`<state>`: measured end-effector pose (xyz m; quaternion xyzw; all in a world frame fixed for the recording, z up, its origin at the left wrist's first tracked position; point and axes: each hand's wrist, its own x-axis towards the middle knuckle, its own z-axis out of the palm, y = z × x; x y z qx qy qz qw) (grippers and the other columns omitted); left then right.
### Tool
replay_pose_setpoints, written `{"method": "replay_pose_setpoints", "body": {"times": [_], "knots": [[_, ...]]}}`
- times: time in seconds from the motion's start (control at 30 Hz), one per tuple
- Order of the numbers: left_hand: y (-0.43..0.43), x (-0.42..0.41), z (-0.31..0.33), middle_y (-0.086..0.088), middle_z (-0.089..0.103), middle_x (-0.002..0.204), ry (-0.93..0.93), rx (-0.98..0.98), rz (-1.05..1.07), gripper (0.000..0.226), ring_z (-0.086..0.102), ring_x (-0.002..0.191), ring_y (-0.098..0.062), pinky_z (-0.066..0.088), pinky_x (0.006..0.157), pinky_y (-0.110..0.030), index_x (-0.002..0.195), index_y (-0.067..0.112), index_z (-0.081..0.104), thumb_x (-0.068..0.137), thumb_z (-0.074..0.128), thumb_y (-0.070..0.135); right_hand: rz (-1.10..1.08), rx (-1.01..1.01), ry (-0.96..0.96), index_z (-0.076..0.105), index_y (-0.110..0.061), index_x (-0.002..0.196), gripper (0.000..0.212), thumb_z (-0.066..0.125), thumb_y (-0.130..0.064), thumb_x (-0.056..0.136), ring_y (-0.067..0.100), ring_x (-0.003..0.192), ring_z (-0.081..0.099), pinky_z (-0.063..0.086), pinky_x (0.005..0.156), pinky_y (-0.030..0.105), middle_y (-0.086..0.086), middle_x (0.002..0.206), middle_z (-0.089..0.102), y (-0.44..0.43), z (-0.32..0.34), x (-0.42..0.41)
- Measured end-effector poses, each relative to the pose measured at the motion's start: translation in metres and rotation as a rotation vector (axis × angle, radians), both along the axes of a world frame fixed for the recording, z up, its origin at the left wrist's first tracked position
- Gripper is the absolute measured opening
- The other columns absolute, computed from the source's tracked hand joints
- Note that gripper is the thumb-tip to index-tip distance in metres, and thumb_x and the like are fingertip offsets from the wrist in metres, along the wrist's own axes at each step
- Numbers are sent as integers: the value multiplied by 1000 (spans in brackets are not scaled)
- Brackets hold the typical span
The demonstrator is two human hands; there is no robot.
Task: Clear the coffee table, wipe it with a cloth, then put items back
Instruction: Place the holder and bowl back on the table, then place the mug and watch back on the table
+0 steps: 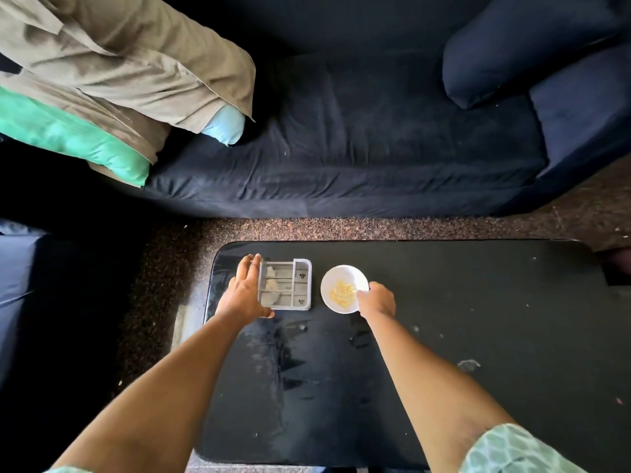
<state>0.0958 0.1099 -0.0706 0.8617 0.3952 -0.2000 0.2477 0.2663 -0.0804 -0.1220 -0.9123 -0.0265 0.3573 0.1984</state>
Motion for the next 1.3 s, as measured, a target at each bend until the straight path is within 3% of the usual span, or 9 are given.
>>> {"method": "replay_pose_setpoints", "body": {"times": [0.13,0.2,0.4,0.57,0.73,0.93,1.03,1.1,1.3], "knots": [[-21,8,17,-9,-21,157,19,50,23,139,-5,146,-32,9,119,-42,151,20,-12,58,88,41,65,28,-8,59,-6,117,32,52,-21,90,33,116,53,45,86,34,14,124,61,-15,26,7],[-47,20,33,-12,-15,158,-76,99,21,128,-8,147,-29,3,119,-39,152,17,-5,64,85,39,68,60,-14,57,-11,126,37,52,-22,91,30,121,50,43,92,33,11,131,58,-33,45,16],[-166,83,80,-11,38,148,-372,-44,114,82,30,139,-26,25,113,-37,148,14,31,80,75,24,-40,252,-72,63,-16,120,31,56,-22,91,24,113,58,44,90,30,5,118,67,-128,103,63],[-312,184,83,1,53,135,-448,-204,27,62,46,128,-17,34,104,-25,140,21,46,84,71,27,-213,402,-128,67,-13,112,24,58,-17,90,19,102,63,44,84,24,5,107,70,-265,124,139],[-487,286,70,14,52,128,-485,-447,12,67,45,122,0,40,97,-20,142,29,39,83,72,23,-221,369,-250,68,-16,111,24,59,-19,89,20,99,64,47,86,27,3,103,71,-427,126,229],[-649,375,59,5,34,150,-430,-555,-216,80,30,139,-12,30,112,-28,149,29,25,84,72,24,-282,275,-377,69,-16,108,21,57,-14,91,22,98,64,48,85,31,5,103,71,-580,139,313],[-682,413,55,5,32,150,-420,-489,-297,87,28,139,-13,28,107,-24,150,26,22,80,74,22,-287,213,-431,68,-11,109,24,54,-6,89,26,101,62,46,86,33,8,105,70,-624,128,336],[-695,433,47,3,30,150,-388,-450,-365,94,27,140,-16,32,107,-30,151,26,19,76,77,22,-258,146,-453,68,-6,108,25,54,-1,88,27,100,62,44,82,31,10,104,70,-645,119,346],[-708,461,18,5,29,149,-229,-362,-515,105,33,136,-19,40,106,-43,151,31,14,70,82,22,93,-45,-312,61,-11,113,24,51,-9,91,30,104,61,46,81,37,9,109,67,-657,84,356]]}}
